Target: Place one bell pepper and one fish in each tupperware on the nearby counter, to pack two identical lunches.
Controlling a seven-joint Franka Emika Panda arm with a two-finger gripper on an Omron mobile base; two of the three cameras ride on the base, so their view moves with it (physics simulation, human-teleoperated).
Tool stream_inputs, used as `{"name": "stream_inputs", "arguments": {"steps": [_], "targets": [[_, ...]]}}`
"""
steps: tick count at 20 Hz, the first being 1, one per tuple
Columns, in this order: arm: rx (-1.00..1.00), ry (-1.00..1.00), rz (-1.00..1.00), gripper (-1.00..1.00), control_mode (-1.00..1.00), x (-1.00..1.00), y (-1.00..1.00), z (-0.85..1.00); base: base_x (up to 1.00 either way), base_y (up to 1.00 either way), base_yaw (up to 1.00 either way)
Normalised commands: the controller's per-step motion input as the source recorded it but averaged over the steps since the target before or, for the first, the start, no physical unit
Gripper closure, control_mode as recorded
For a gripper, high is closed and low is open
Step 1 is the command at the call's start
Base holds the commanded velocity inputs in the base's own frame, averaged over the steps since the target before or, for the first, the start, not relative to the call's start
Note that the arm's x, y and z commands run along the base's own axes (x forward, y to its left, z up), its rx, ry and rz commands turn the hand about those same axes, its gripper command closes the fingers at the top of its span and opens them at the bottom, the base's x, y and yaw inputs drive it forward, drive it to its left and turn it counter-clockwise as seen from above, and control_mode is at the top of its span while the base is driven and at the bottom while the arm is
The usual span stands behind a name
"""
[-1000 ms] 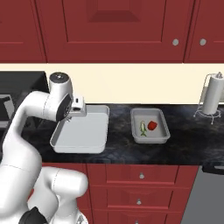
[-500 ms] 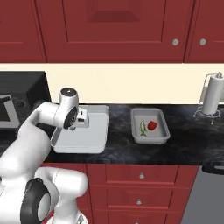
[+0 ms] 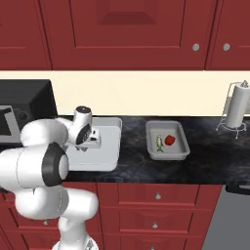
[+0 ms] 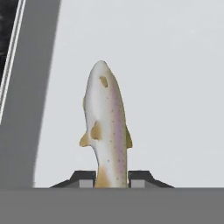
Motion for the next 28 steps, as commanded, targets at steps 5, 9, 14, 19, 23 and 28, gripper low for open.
{"name": "stream_inputs", "arguments": {"steps": [5,9,14,19,23,28], "targets": [[-0.01,0.00,0.00,-1.00,-1.00,0.88,0.25,-0.36,0.00,0.00,0.00],[-0.04,0.00,0.00,-1.00,-1.00,0.72,0.23,-0.45,0.00,0.00,0.00],[-0.01,0.01,-0.04,-1.00,-1.00,0.02,-0.02,0.07,0.00,0.00,0.00],[0.00,-0.05,-0.05,-1.00,-1.00,-0.71,-0.40,0.92,0.00,0.00,0.00],[0.00,-0.14,0.00,-1.00,-1.00,-1.00,-0.27,0.94,0.00,0.00,0.00],[0.00,-0.36,0.00,-1.00,-1.00,-1.00,-0.44,0.61,0.00,0.00,0.00]]}}
